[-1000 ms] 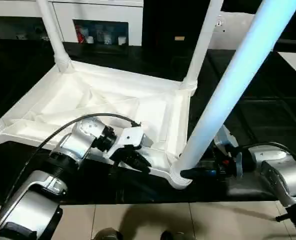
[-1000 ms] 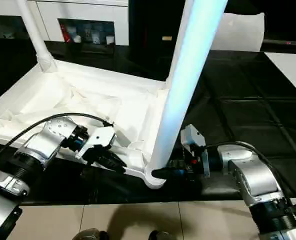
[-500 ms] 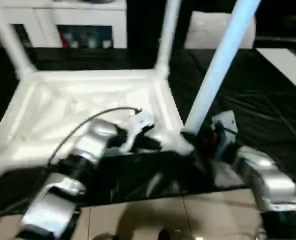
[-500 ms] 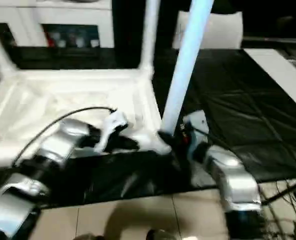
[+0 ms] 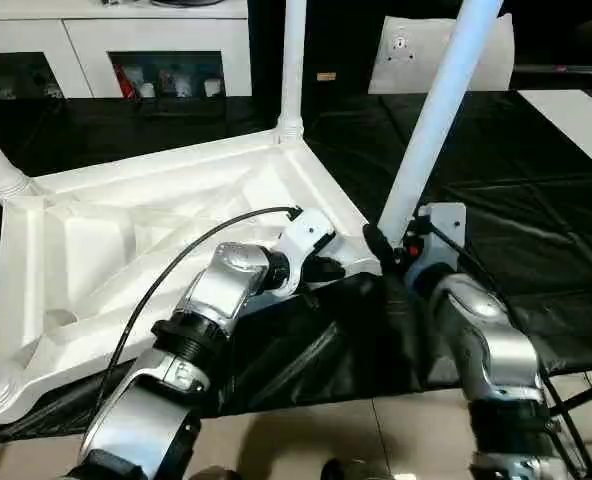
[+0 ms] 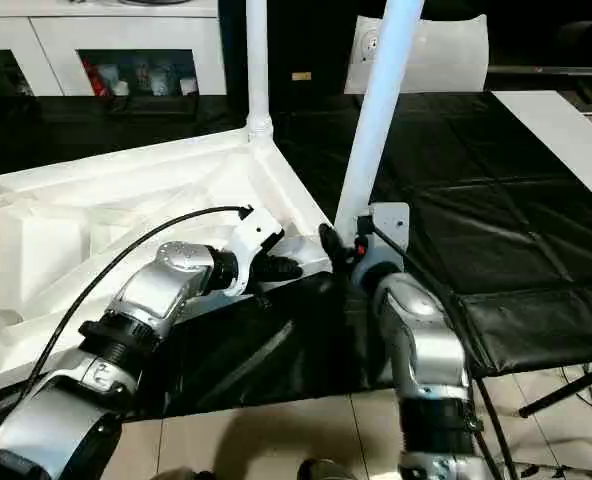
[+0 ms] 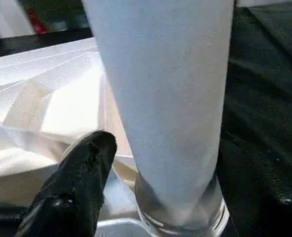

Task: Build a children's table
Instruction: Rotate leg to tighten

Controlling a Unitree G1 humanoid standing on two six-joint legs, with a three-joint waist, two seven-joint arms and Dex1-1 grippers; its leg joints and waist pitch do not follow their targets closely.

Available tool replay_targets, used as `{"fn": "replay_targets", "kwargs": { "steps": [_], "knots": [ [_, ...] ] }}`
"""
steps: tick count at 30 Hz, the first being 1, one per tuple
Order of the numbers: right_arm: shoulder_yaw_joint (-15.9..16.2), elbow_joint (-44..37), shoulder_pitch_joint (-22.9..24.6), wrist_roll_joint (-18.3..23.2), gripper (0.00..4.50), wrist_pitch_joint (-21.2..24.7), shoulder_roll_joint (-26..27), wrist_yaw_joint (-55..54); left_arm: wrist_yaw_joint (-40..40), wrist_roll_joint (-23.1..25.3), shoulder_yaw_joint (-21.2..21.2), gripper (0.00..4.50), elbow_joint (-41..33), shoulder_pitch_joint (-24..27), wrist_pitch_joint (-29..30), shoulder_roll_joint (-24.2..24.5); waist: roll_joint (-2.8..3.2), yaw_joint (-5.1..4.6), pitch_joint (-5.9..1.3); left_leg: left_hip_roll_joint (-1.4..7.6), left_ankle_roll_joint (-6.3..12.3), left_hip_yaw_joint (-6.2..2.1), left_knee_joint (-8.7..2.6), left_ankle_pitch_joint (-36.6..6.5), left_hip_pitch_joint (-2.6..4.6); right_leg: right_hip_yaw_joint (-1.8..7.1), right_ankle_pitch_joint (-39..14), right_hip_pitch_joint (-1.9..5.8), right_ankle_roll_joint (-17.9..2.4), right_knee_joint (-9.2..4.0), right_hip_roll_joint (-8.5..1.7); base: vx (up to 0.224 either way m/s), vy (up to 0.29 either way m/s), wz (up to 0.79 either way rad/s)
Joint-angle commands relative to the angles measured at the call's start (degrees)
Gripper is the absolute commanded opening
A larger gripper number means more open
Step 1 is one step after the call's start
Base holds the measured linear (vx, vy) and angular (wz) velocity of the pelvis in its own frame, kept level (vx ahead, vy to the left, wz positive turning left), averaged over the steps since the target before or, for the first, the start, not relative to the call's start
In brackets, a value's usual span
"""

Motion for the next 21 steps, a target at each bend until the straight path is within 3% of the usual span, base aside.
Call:
{"fn": "replay_targets", "kwargs": {
  "steps": [1,5,9,11,12,18,21],
  "knots": [
    [7.79,-2.02,2.61,4.1,3.67,1.5,-0.85,9.75,-1.99,-1.39,-0.86,0.0,-2.71,0.18,-2.87,0.64,-0.56,0.48,-3.58,5.26,7.04,-2.5,-3.63,-3.64,0.1,3.78,-10.66,3.17,-12.0,-3.54,-6.25,0.0,0.0,0.0],
    [7.02,-4.06,4.61,5.18,3.99,-0.95,-9.15,18.97,-10.6,-1.42,-2.68,0.0,-2.57,1.77,-8.5,6.07,-0.74,0.3,-3.41,5.13,7.59,-2.54,-3.57,-4.72,-0.1,3.7,-12.44,3.32,-11.93,-3.8,-6.33,0.0,0.0,0.0],
    [6.75,-4.53,5.33,5.77,4.39,-2.7,-14.95,26.91,-19.19,-2.03,-4.34,0.0,-2.54,2.64,-13.71,9.52,-0.77,0.33,-3.24,5.25,6.17,-2.59,-3.64,-7.68,0.17,3.63,-18.76,3.08,-10.46,-4.43,-6.31,0.0,0.0,0.0],
    [6.92,-4.56,5.4,6.26,4.46,-2.86,-16.36,28.64,-20.73,-2.29,-4.93,0.0,-2.75,2.75,-13.39,10.36,-0.61,0.38,-3.3,5.54,5.48,-2.6,-3.73,-7.33,0.37,3.68,-17.56,2.85,-10.91,-4.11,-6.26,0.0,0.0,0.0],
    [7.86,-4.48,5.58,6.58,4.46,-4.17,-19.46,32.68,-23.84,-1.8,-6.38,0.0,-1.96,2.67,-15.96,12.2,-0.69,0.33,-3.3,5.56,5.42,-2.56,-3.72,-7.3,0.42,3.67,-17.06,2.78,-11.19,-4.11,-6.19,0.0,0.0,0.0],
    [9.15,-3.48,5.15,8.85,4.46,-6.19,-25.09,43.13,-32.55,-1.69,-8.46,0.0,0.69,1.72,-21.01,15.4,-0.95,1.89,-3.47,5.67,5.91,-2.36,-3.56,-6.11,0.64,3.83,-13.29,3.02,-12.4,-3.48,-6.58,0.0,0.0,0.0],
    [9.66,-2.89,4.63,9.75,4.1,-6.16,-26.35,46.45,-35.76,-1.18,-9.61,0.0,1.48,1.23,-23.03,16.52,-1.02,2.22,-3.47,5.66,6.03,-2.39,-3.52,-5.54,0.62,3.72,-13.4,3.05,-12.46,-3.43,-6.49,0.0,0.0,0.0]
  ]
}}
